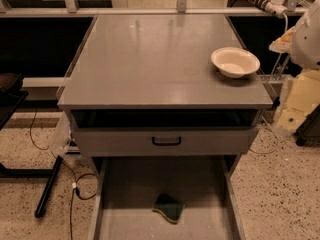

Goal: Pick sponge from middle drawer and place on counter

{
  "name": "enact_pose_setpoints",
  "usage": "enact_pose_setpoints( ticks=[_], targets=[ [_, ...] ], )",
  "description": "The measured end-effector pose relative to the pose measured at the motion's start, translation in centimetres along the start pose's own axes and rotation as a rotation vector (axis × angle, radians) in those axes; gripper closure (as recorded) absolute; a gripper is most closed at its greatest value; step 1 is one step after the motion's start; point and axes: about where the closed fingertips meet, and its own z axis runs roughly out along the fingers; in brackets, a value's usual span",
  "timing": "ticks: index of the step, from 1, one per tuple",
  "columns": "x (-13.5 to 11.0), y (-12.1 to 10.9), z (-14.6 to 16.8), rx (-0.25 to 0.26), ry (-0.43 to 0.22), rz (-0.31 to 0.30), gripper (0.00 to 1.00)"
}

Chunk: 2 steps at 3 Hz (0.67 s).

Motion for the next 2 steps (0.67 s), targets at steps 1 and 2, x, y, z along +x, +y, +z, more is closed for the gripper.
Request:
enact_pose_setpoints(
  ticks=[1, 2],
  targets=[
    [-0.1, -0.1, -0.1, 0.008, 0.0, -0.004, 0.0],
    [0.6, 1.2, 2.0, -0.024, -0.021, -0.017, 0.0]
  ],
)
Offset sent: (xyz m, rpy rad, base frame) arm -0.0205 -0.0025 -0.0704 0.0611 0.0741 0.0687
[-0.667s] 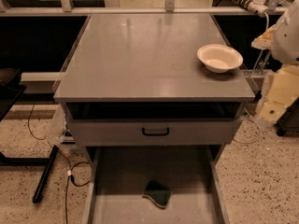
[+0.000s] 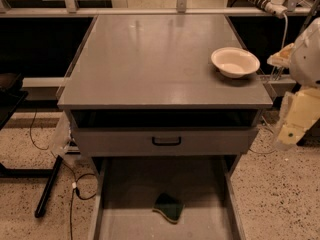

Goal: Pick sponge from middle drawer and place on counter

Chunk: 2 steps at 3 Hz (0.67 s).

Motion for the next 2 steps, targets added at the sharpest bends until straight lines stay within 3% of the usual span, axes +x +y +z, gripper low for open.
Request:
enact_pose_setpoints(
  ticks=[1, 2],
  targets=[
    [2.0, 2.4, 4.6, -0.052, -0.058, -0.008, 0.0],
    [4.0, 4.8, 9.5, -0.073, -0.145, -0.009, 0.0]
  ],
)
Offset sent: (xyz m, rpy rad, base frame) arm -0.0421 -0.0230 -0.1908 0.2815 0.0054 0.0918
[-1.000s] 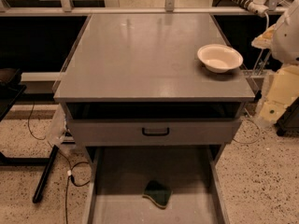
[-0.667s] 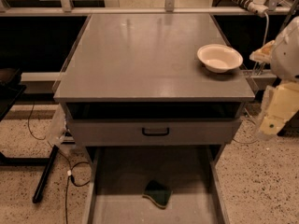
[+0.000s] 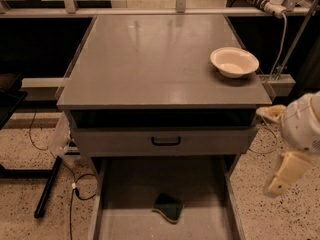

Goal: Pick sponge from middle drawer and place on counter

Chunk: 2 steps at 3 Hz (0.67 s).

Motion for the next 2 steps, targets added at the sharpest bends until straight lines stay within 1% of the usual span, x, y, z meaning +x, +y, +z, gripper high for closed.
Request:
enact_pose_setpoints(
  ticks=[1, 2],
  targets=[
    [2.08, 1.95, 5.53, -0.003, -0.117, 0.011, 0.0],
    [2.23, 1.61, 5.7, 0.024, -0.126, 0.001, 0.0]
  ],
)
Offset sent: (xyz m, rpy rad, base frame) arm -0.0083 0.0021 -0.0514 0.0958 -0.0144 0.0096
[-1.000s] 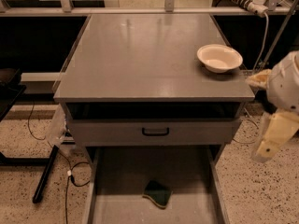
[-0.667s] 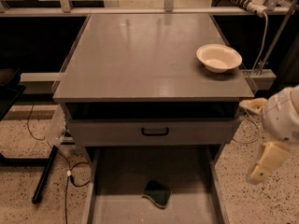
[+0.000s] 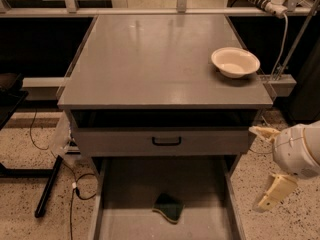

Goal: Pick sponge from middle drawer and place on counter

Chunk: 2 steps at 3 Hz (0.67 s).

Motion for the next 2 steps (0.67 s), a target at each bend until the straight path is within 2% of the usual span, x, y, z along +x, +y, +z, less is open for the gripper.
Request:
enact_pose_setpoints(
  ticks=[1, 2],
  targets=[
    [-0.03, 0.06, 0.0, -0.002, 0.0, 0.001, 0.0],
    [-0.67, 0.67, 0.91, -0.017, -0.026, -0.019, 0.0]
  ],
)
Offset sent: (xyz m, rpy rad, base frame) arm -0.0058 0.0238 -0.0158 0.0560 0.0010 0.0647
